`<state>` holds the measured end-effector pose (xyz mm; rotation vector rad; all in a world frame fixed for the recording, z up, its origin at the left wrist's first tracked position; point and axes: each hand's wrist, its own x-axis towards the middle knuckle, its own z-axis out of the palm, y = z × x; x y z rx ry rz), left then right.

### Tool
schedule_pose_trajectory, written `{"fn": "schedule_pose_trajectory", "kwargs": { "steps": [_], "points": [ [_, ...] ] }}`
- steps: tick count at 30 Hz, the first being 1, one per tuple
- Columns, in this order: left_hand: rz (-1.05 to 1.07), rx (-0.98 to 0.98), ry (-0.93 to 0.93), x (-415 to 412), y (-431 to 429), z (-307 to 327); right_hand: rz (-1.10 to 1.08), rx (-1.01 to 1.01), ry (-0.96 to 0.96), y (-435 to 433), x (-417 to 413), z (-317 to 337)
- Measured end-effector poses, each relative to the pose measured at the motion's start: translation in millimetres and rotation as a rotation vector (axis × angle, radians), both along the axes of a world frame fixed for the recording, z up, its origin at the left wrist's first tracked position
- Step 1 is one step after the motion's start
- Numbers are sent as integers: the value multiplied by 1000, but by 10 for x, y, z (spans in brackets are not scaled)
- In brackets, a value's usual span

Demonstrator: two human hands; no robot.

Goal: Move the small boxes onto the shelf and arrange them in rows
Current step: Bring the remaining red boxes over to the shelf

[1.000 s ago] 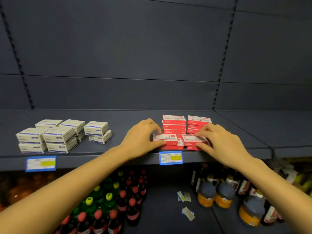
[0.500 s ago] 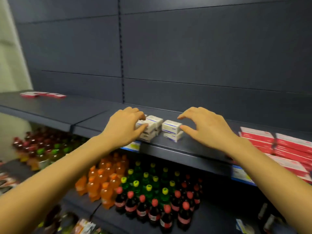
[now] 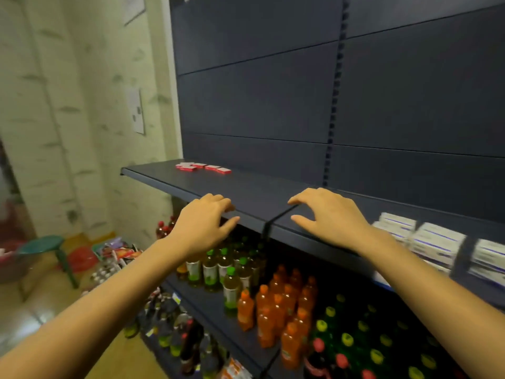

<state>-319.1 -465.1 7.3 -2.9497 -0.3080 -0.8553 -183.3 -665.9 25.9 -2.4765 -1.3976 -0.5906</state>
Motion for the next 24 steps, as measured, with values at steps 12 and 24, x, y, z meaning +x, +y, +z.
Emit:
{"fn": "schedule_pose_trajectory", "kwargs": {
  "steps": [12, 24],
  "points": [
    [83, -56, 24, -95, 1700, 18, 49, 12, 43, 1906, 7, -92],
    [101, -72, 24, 822, 3030, -40, -19, -63, 7, 3324, 896, -43]
  ]
}}
